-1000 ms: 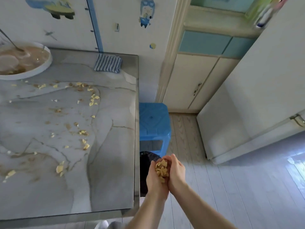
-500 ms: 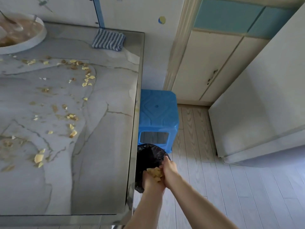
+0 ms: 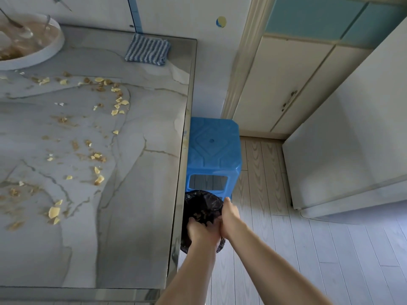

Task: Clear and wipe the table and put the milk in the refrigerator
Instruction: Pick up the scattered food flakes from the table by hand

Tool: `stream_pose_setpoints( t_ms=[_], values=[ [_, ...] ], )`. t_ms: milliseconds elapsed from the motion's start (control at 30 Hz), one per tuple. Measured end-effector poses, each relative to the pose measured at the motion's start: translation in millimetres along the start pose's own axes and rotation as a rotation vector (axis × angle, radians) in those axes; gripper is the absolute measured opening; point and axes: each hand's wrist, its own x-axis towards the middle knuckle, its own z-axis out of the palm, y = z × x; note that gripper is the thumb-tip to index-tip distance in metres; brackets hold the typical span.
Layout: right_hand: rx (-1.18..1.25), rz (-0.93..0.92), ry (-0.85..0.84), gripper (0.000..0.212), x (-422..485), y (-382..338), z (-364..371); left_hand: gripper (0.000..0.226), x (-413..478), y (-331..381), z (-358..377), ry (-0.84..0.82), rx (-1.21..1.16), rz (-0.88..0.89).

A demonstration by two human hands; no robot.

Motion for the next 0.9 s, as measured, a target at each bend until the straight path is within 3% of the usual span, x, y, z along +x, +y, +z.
stream_pose_setpoints(
  t_ms=[167,267,400,600,700,800,900],
  values=[
    [-0.019,0.004,-0.027,0.043,-25,-15,-5,0.045,-33,23,4,-0.060,-0.362,-0.140],
    [-0.025,-0.007,-0.049,0.042,-47,-26,-5,0.047,-46,30,6,-0.124,-0.456,-0.168],
    [-0.035,-0.035,-0.076,0.025,-83,-35,-5,0.053,-76,46,0,-0.189,-0.377,-0.155],
    [-0.055,-0.148,-0.187,0.044,-123,-35,8,0.050,-105,74,-22,-0.275,-0.373,-0.037],
    [-0.115,-0.200,-0.252,0.040,-145,-35,21,0.048,-117,95,-35,-0.256,-0.350,0.057],
    [-0.199,-0.239,-0.318,0.016,-165,-37,37,0.047,-136,121,-50,-0.234,-0.360,0.073],
    [-0.314,-0.343,-0.367,0.025,-175,-38,61,0.046,-141,143,-66,-0.210,-0.338,0.102]
  ],
)
